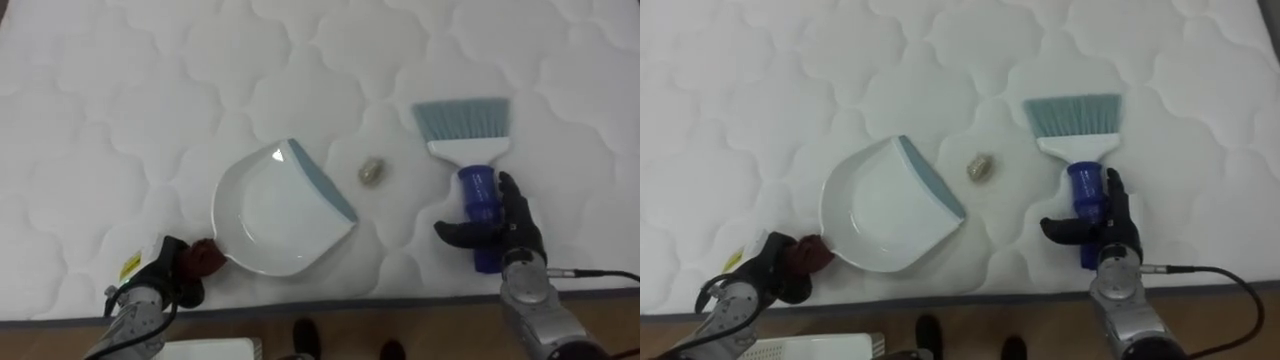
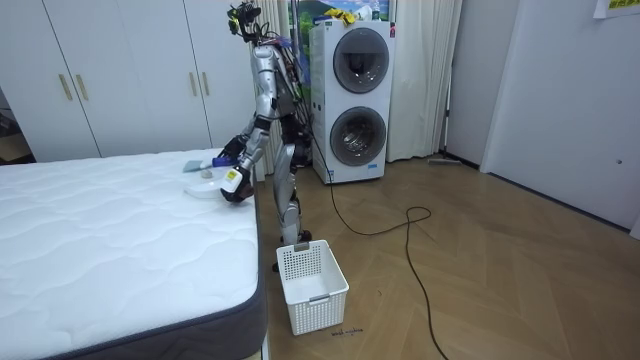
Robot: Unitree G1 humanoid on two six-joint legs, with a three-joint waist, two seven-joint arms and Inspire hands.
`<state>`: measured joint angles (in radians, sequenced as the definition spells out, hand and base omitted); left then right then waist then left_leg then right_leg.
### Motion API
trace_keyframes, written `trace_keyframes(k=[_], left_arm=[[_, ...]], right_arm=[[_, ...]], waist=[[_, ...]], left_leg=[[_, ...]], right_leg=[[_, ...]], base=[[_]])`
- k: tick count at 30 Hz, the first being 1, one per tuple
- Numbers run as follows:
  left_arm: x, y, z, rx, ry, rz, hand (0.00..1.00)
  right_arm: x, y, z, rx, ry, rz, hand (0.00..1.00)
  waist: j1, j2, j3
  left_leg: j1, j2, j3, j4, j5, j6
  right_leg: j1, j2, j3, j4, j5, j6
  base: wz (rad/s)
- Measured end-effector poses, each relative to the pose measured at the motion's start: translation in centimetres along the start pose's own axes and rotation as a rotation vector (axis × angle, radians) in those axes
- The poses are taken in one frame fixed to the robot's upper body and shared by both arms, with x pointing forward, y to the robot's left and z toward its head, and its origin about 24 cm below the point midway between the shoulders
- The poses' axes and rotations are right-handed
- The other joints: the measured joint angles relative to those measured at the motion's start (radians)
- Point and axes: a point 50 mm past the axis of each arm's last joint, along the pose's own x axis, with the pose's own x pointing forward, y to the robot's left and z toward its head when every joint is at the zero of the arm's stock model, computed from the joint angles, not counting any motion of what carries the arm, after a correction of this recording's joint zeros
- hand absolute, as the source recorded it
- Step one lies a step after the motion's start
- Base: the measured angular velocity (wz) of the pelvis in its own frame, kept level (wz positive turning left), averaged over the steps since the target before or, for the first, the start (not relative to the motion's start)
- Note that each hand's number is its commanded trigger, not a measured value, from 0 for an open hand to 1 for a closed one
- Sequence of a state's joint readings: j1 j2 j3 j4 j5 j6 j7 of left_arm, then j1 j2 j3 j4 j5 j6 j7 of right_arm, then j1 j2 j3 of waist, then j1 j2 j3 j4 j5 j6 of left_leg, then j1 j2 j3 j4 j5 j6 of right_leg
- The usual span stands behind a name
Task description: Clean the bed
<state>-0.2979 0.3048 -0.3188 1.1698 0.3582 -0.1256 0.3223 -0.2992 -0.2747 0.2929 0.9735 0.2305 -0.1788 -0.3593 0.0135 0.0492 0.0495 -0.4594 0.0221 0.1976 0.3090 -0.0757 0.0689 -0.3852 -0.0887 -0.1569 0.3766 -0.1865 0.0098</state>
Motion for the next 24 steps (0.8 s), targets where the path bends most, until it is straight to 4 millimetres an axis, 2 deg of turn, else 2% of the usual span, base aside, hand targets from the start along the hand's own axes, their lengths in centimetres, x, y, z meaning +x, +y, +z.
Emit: trace_keyframes(k=[16, 22, 24], left_arm=[[0.1, 0.0, -0.2, 0.007, 0.028, -0.003, 1.00], [0.0, -0.2, -0.2, 0.017, 0.042, -0.032, 1.00], [0.1, -0.2, -0.2, 0.018, 0.041, -0.034, 1.00]], right_arm=[[0.5, -0.5, -0.9, -0.081, 0.059, 0.023, 0.00], [0.8, -0.7, -1.2, -0.106, 0.096, 0.023, 0.00], [0.9, -0.8, -1.3, -0.116, 0.109, 0.028, 0.00]], waist=[[-0.004, 0.003, -0.0011], [0.000, -0.001, 0.0009], [0.002, -0.006, 0.0038]], left_leg=[[0.003, -0.002, -0.010, 0.008, 0.000, 0.000], [0.015, -0.003, -0.019, 0.015, 0.000, 0.000], [0.017, -0.003, -0.023, 0.018, 0.000, 0.000]], right_leg=[[0.010, -0.001, -0.006, 0.006, -0.001, 0.000], [0.029, -0.001, -0.011, 0.006, -0.002, 0.000], [0.034, 0.000, -0.015, 0.003, -0.002, 0.000]], base=[[0.01], [0.04], [0.05]])
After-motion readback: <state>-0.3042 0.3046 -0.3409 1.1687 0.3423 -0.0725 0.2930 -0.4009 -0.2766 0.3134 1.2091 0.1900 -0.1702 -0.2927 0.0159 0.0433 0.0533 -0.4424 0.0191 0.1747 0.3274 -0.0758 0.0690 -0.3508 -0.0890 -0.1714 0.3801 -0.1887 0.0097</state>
